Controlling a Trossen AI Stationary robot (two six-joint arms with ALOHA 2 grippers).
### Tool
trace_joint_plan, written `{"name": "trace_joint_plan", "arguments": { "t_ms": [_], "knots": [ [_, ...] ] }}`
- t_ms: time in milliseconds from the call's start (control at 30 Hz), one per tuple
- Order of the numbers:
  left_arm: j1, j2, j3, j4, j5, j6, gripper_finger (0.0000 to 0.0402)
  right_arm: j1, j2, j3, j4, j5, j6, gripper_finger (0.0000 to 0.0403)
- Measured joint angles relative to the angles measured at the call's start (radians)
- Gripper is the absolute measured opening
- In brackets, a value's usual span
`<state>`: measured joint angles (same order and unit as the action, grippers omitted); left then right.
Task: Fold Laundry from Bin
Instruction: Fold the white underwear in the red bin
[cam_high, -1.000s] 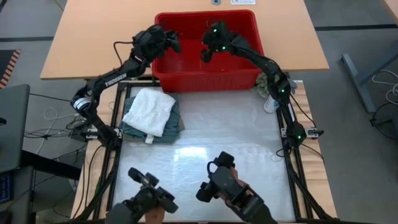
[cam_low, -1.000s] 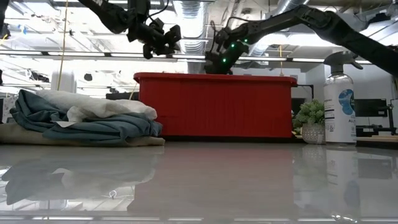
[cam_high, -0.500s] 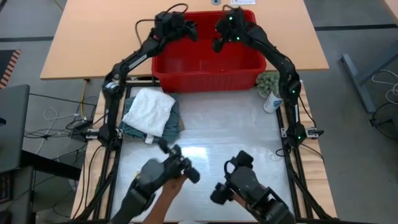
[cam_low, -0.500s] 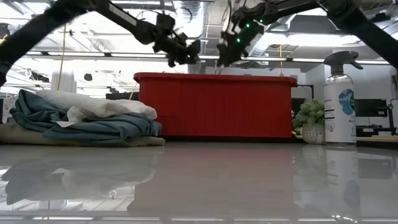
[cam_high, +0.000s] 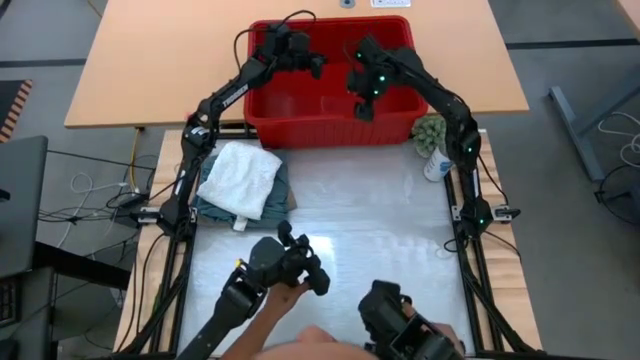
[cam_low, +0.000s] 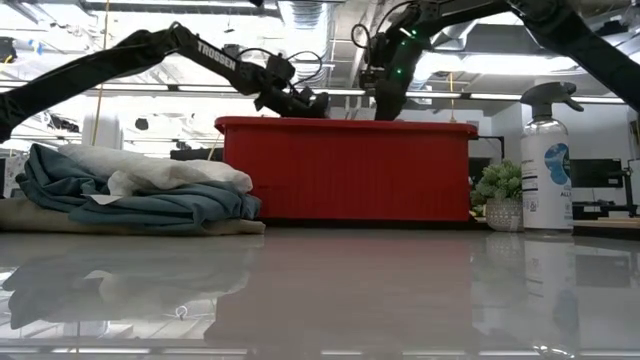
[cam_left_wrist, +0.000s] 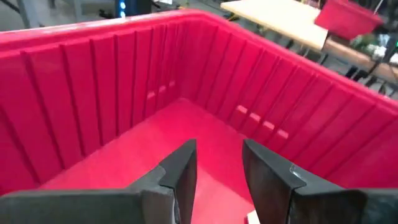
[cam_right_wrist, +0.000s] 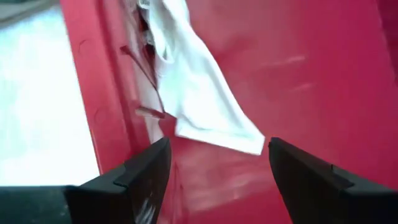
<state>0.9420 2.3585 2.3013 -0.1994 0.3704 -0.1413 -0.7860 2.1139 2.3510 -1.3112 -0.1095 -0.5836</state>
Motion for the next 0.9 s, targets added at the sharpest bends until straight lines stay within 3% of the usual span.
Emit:
{"name": "trace_joint_plan", "arguments": {
  "t_ms": [433, 900],
  "knots": [
    [-0.004, -0.002, 0.000, -0.025, 0.009, 0.069, 0.0118, 0.100, -0.008, -0.093, -0.020, -0.037, -0.052, 0.0291],
    [-0.006, -0.002, 0.000, -0.138, 0.032, 0.201, 0.0118, 0.156, 0.002, -0.097, -0.020, -0.018, -0.096, 0.0290]
  ]
}}
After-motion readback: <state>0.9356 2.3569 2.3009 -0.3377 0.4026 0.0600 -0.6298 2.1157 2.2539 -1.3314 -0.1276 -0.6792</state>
